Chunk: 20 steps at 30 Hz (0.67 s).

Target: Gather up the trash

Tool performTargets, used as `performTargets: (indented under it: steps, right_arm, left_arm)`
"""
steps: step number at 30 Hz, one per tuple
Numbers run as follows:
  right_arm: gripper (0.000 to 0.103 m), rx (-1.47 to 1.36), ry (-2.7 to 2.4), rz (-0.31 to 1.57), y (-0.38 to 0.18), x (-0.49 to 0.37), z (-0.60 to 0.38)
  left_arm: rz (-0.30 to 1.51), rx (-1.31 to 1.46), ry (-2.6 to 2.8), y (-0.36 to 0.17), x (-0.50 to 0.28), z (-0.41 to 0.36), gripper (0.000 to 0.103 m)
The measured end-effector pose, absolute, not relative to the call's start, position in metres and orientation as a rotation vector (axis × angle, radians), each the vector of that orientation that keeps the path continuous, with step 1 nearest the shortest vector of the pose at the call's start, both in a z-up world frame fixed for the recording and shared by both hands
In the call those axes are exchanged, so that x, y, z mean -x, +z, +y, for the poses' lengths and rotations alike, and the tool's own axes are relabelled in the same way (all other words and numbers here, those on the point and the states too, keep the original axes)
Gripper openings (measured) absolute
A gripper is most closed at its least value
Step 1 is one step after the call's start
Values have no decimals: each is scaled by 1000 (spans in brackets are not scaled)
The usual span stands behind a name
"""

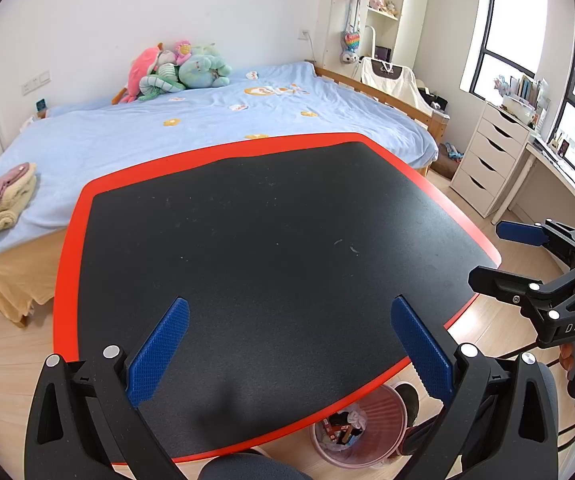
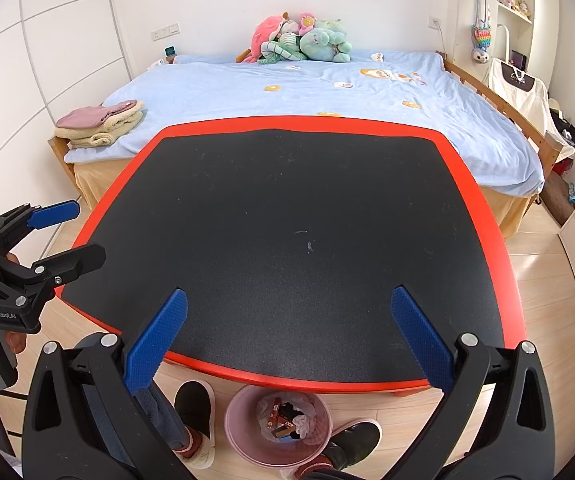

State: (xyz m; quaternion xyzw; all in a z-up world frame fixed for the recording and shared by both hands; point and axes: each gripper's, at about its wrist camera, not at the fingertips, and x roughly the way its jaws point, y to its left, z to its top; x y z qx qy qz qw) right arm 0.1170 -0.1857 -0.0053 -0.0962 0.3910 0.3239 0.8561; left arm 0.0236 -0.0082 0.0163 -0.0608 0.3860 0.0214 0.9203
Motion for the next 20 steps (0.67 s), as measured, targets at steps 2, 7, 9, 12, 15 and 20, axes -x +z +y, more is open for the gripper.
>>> performTargets:
  steps: [2, 7, 9, 12, 15, 20]
  right_arm:
    - [100, 202, 681, 822, -5, -117, -186]
    - [100, 202, 681, 822, -5, -117, -186]
    - [100, 203, 681, 822, -5, -117, -186]
    - [100, 202, 681, 822, -5, -117, -185]
    - [100, 202, 680, 822, -5, -117, -185]
    - [100, 203, 681, 823, -5, -117, -186]
  left_arm:
    - [794, 125, 44, 16, -24, -8, 97]
    - [793, 130, 41, 16, -24, -8, 97]
    - [793, 130, 39, 16, -23, -8, 97]
    - [790, 124, 40, 16, -23, -9, 97]
    - [805, 116, 40, 15, -25, -11, 97]
    - [803, 114, 48, 14, -25, -12, 97]
